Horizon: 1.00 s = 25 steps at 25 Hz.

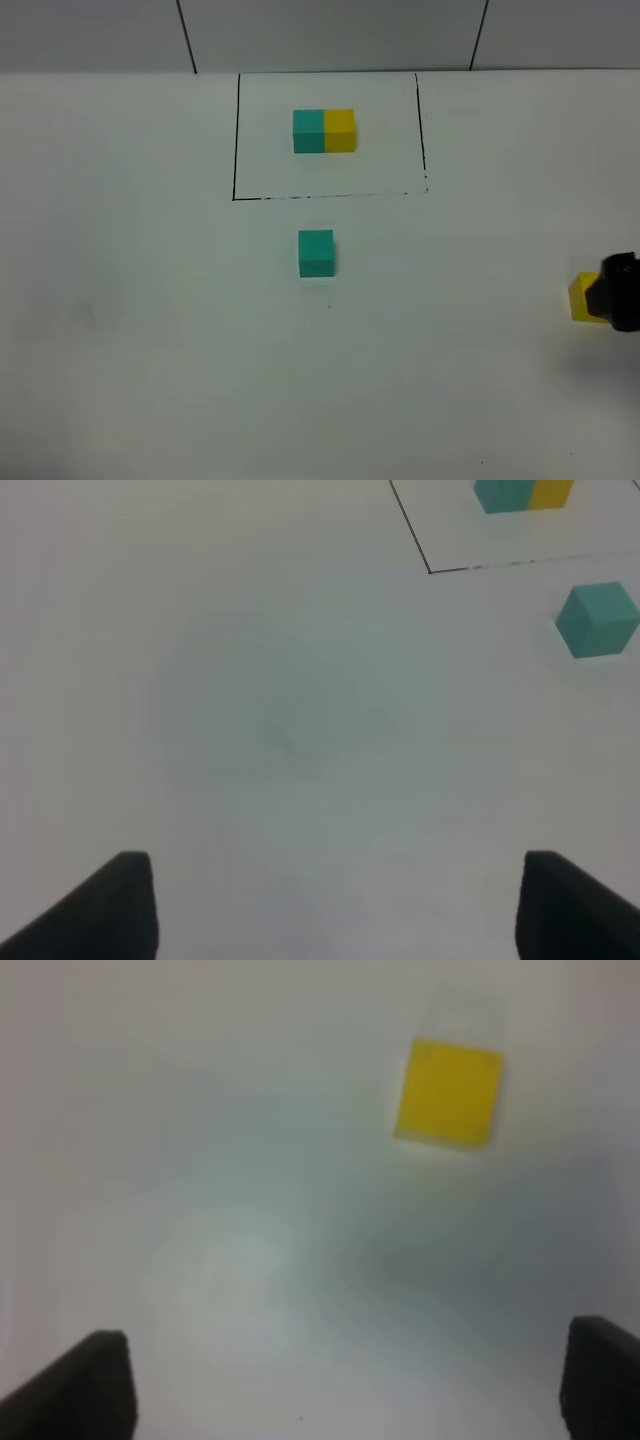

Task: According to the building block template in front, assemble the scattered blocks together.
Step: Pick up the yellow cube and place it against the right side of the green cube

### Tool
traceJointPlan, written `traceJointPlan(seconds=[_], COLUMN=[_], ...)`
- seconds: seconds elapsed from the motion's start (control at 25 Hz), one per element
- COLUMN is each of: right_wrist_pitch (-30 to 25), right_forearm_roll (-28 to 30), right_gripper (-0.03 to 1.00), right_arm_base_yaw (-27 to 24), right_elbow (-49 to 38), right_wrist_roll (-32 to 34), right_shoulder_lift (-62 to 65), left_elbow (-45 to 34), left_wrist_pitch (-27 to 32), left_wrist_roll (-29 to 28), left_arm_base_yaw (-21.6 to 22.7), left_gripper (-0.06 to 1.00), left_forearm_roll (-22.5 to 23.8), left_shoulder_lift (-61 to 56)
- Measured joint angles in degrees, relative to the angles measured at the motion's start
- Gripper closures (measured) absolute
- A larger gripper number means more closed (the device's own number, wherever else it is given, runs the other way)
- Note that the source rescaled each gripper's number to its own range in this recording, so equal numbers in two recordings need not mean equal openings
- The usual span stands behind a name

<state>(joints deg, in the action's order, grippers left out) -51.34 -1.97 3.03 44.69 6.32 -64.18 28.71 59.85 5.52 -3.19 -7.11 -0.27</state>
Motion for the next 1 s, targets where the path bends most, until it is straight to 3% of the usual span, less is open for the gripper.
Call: traceJointPlan(seconds=[0.32,0.56,1.0], right_wrist_pitch=[8.9,12.4,16.4], right_forearm_roll=[0.6,2.0,2.0], right_gripper=[0.07,0.07,0.07], right_arm_base_yaw=[-0.8,-4.5,-6.0], right_elbow=[2.4,2.4,2.8], right_wrist_roll=[-0.4,-0.4,-1.1], right_shoulder_lift=[-19.9,-24.6,-29.8], left_elbow=[0.0,0.0,0.0], left_wrist_pitch=[0.0,0.0,0.0], left_wrist_roll=[0.0,0.0,0.0], left_arm_base_yaw=[0.0,0.0,0.0], left_gripper=[0.28,0.28,0.28], left_forearm_roll=[0.0,0.0,0.0], left_shoulder_lift=[0.0,0.0,0.0])
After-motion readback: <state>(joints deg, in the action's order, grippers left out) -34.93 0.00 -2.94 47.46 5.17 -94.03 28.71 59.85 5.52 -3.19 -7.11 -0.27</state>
